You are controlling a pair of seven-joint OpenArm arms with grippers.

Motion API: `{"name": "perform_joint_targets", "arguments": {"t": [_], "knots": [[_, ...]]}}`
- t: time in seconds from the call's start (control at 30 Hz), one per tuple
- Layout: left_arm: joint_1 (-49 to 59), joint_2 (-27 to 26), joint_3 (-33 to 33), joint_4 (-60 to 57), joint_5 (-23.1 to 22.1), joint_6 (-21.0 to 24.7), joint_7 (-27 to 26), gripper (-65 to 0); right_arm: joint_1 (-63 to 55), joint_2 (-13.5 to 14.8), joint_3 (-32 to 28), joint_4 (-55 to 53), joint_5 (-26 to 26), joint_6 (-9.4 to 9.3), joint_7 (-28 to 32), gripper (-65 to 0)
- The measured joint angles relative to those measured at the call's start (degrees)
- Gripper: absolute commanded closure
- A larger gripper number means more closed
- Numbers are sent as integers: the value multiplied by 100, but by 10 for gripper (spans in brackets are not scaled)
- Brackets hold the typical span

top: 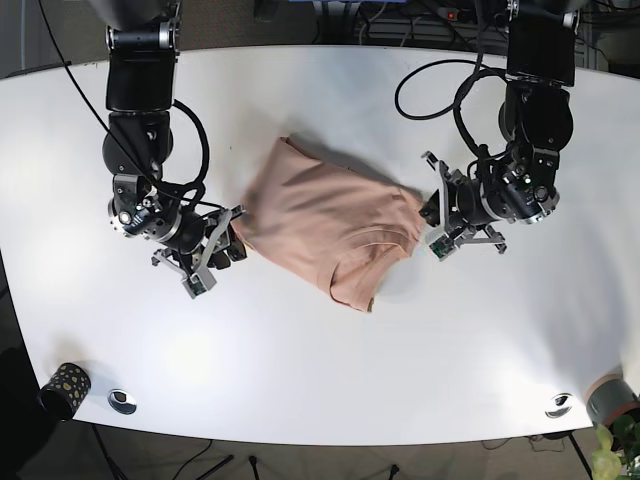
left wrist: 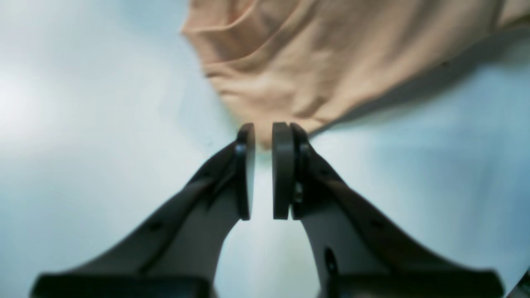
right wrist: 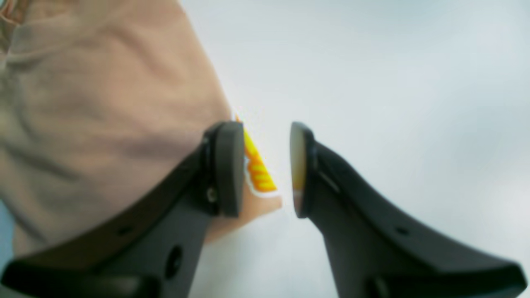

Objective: Fold the T-shirt properly

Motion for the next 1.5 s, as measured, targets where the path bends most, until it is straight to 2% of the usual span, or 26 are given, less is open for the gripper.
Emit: {"name": "perform_joint_targets", "arguments": {"t": [0.13,0.27,0.37,0.43,0.5,0.6,0.83,0.93,1.03,1.2,1.3,1.4,1.5], "knots": [[42,144,-297,7,-7,2,22,-63,195,24,-15,-131,-42,-2,-24,-173],[114,343,-542,7,-2,0,50,-63,575,52,-22,-807,-39,-11,358,-173],[129,463,-728,7,-2,2,42,-65,776,199,-74,-1377,-7,22,599,-173],[149,538,-892,9,4,2,48,-93,798,297,-216,-1602,-55,-55,588,-173],[170,632,-1043,9,20,2,94,-161,719,391,-413,-1668,-83,-68,599,-173],[157,802,-1283,9,17,0,260,-226,555,468,-717,-1631,-39,-48,699,-173],[140,994,-1458,11,15,9,302,-231,-396,422,-866,-452,-2,-24,728,-173],[138,1001,-1460,13,13,111,295,-231,-750,278,-844,90,-9,-55,505,-173],[136,1010,-1462,11,20,114,299,-231,-992,-28,-852,634,-55,-66,-144,-173],[136,1014,-1460,13,15,133,297,-231,-1499,-485,-940,1421,-28,-2,-505,-173],[127,1012,-1460,13,17,133,299,-232,-1563,-546,-1460,1718,-70,-24,-778,-173],[125,1047,-1462,13,15,133,297,-233,-1532,-586,-1923,1827,-46,-13,-807,-173],[85,1215,-1471,11,68,138,299,-236,-1556,-658,-1976,1840,52,37,-780,-173]]}}
